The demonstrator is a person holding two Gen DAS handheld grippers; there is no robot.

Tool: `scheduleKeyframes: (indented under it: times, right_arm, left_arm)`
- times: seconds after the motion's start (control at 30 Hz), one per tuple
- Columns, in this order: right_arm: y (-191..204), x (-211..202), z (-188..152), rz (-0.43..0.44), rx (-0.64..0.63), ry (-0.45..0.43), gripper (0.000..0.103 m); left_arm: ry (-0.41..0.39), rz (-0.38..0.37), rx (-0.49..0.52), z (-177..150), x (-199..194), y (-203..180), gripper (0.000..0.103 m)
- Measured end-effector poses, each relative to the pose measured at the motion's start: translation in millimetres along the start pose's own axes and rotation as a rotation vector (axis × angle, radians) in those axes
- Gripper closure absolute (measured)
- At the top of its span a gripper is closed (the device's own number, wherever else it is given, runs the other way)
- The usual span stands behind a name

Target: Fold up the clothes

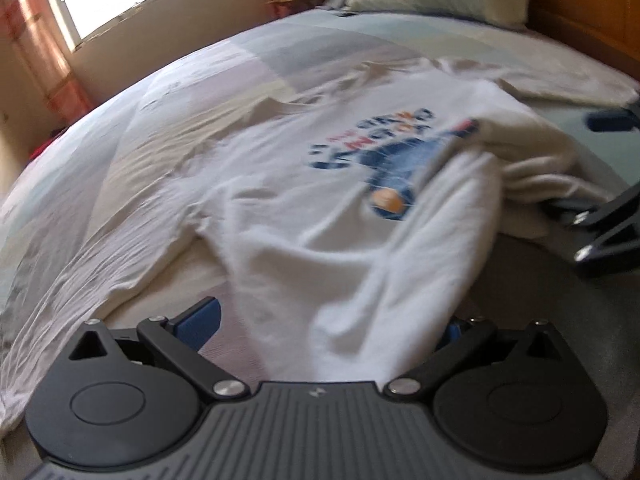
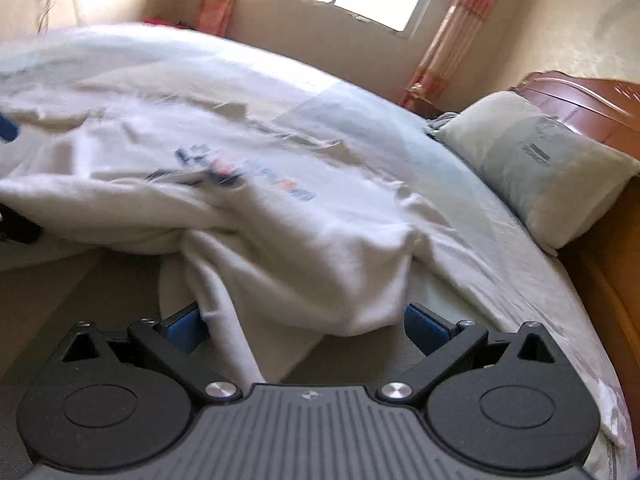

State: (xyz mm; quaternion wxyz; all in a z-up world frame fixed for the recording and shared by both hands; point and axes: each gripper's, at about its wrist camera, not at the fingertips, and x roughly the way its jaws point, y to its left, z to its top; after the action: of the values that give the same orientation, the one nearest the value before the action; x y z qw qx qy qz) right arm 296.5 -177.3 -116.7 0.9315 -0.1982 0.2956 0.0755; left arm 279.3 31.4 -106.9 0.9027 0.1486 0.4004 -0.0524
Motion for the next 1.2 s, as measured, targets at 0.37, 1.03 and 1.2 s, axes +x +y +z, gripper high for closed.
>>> scheduleKeyframes:
  times: [0.37,1.03,1.2]
  right_arm:
    - [-108,-27,-30,-0.142,0.175,0.052,0.0]
    - [-18,-68,-94,0.342,0.284,0.108,0.0]
    - [-23,-64,-92,0.362,0.314,0.103,0.0]
  left_arm:
    - [-0.02,0.104,-0.059,-7,-32,53,0.002]
    - [0.011,-0.208,-0.458,-98,-38,20,0.001]
    - [-0.049,-0.225,-0.533,-94,-29,27,0.001]
